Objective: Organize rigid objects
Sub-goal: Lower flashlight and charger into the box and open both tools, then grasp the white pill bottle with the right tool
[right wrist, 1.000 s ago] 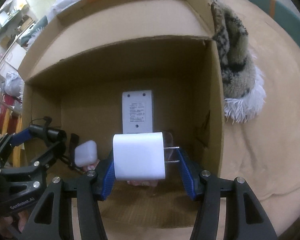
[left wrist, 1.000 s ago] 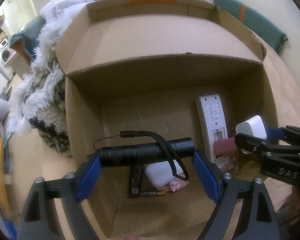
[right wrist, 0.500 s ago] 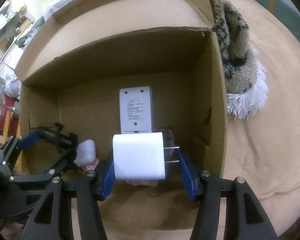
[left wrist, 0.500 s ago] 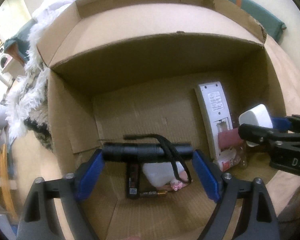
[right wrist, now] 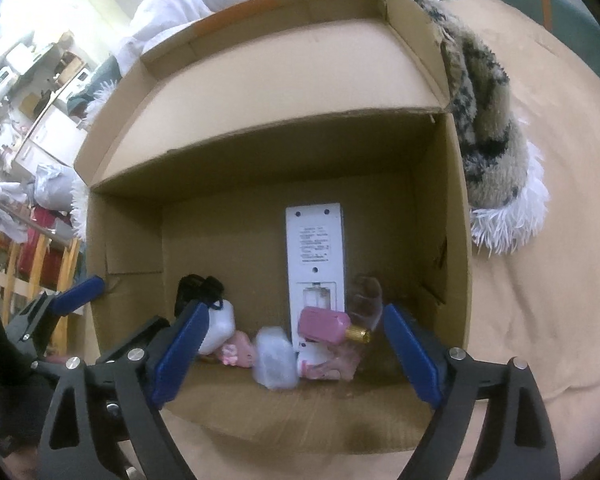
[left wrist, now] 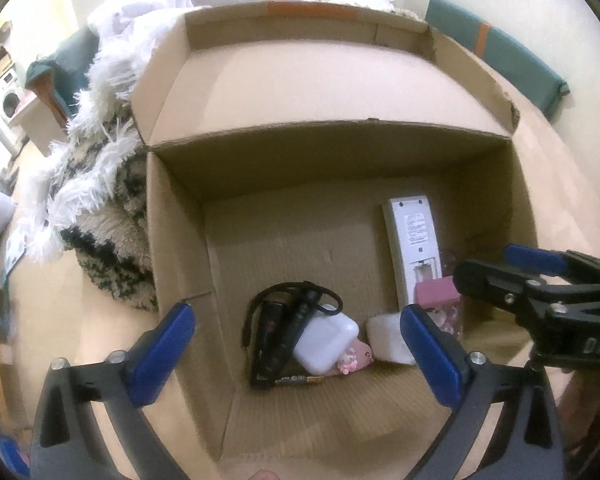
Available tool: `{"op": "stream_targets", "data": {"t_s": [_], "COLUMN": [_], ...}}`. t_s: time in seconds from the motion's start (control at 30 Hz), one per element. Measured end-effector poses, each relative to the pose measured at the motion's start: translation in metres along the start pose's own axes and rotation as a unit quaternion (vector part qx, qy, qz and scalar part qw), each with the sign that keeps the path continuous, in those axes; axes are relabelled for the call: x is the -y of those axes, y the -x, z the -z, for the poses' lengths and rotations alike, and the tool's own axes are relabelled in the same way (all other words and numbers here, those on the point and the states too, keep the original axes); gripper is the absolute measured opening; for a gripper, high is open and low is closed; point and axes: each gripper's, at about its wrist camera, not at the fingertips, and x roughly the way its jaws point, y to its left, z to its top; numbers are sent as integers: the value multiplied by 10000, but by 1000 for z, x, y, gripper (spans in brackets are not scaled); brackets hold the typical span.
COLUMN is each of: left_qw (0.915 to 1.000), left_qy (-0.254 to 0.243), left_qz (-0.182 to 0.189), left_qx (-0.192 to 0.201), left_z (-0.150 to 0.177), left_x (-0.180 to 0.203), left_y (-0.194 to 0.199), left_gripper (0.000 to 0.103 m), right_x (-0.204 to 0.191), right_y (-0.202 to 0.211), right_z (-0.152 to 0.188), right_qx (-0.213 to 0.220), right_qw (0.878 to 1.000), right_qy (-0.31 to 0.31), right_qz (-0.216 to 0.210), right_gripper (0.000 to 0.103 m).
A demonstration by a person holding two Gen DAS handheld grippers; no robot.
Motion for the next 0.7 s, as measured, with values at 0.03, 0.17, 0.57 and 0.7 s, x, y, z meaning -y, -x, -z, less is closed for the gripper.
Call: {"op": "stream_targets", "data": {"t_s": [0.03, 0.17, 0.57, 0.7], "left_qw": [10000, 9999, 9992, 9989], "left_qy": [-4, 9, 320, 415], "left_qz": [-15, 21, 186, 176], "left_qx": [36, 117, 156, 142], "left_z": [0, 2, 19, 29], "left_x": [-2, -4, -10, -17], "left_y": [4, 14, 34, 40], "left_gripper": [102, 102, 102, 102], "right_x": [-1, -4, -5, -1], "right_y": [0, 0, 29, 34], "right_z": [-1, 1, 21, 34], "right_qx": [4, 8, 284, 321], "right_qw": [10000, 10000, 9995, 9993], "right_qy": [-4, 22, 54, -165], "right_qz": [7, 25, 102, 59], "right_gripper": [95, 95, 95, 95]}}
